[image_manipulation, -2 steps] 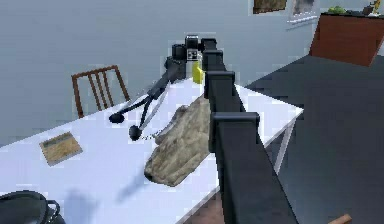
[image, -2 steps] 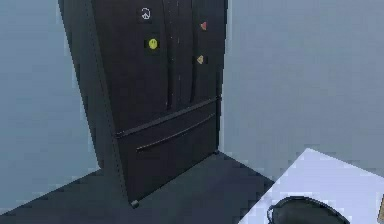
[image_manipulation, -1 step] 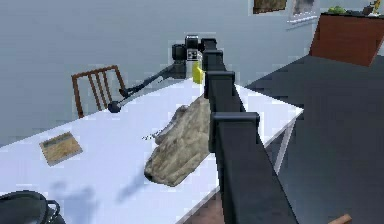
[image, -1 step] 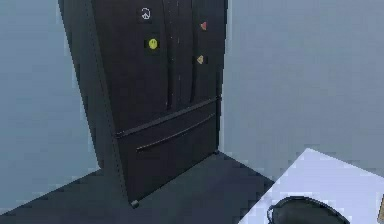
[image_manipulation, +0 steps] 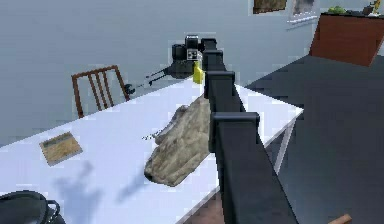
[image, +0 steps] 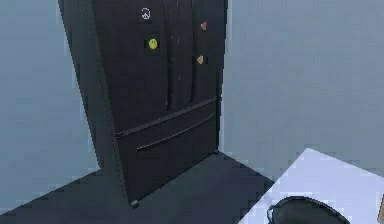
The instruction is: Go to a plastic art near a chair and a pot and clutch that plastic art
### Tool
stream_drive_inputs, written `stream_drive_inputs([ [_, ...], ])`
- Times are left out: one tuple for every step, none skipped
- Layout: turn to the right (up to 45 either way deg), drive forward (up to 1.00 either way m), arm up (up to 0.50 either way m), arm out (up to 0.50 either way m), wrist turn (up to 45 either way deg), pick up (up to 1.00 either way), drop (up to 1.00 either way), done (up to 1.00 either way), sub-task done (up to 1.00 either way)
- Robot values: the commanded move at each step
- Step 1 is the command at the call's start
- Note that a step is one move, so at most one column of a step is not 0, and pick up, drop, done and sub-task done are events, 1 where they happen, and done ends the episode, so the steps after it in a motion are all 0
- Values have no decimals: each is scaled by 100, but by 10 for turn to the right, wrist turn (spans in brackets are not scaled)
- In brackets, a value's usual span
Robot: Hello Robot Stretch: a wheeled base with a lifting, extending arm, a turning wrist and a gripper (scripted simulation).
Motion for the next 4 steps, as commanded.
stream_drive_inputs([
  [0,0,-24,0,0,0,0,0,0],
  [0,0,0,0,0,100,0,0,0],
  [0,0,10,0,0,0,0,0,0],
  [0,0,0,0,0,0,0,100,0],
])
